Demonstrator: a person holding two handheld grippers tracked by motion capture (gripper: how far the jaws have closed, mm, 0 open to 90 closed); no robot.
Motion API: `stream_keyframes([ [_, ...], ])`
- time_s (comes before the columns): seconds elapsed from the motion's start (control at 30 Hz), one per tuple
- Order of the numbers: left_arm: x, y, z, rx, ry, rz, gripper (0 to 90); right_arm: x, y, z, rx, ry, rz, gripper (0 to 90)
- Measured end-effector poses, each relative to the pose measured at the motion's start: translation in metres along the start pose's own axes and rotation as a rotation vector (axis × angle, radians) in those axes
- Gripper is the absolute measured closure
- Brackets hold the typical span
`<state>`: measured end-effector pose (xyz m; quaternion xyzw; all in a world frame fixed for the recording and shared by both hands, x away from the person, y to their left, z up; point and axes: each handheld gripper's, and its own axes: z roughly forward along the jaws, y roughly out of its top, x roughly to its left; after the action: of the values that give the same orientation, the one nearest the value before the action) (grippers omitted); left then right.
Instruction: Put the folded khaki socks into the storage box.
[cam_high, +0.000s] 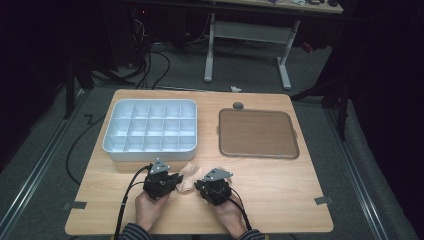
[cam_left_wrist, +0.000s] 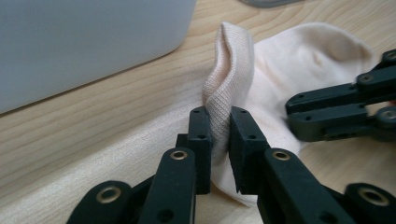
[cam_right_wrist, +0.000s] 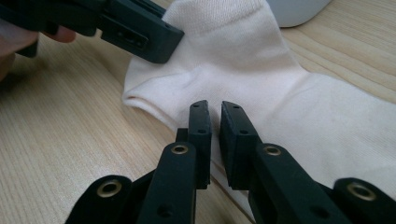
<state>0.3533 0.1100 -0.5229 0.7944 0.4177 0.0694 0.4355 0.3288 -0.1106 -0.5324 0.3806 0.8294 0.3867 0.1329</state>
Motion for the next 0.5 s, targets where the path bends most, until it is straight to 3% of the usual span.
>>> stream_keyframes([
  [0.17, -0.001, 0.003, -0.003, -0.001, -0.019, 0.003, 80.5, -0.001, 0.0, 0.0, 0.002, 0.004, -0.003, 83.7],
  [0.5, -0.006, 0.013, -0.012, -0.055, -0.087, -0.005, 80.9, -0.002, 0.004, 0.002, 0.023, 0.015, -0.001, 85.7],
])
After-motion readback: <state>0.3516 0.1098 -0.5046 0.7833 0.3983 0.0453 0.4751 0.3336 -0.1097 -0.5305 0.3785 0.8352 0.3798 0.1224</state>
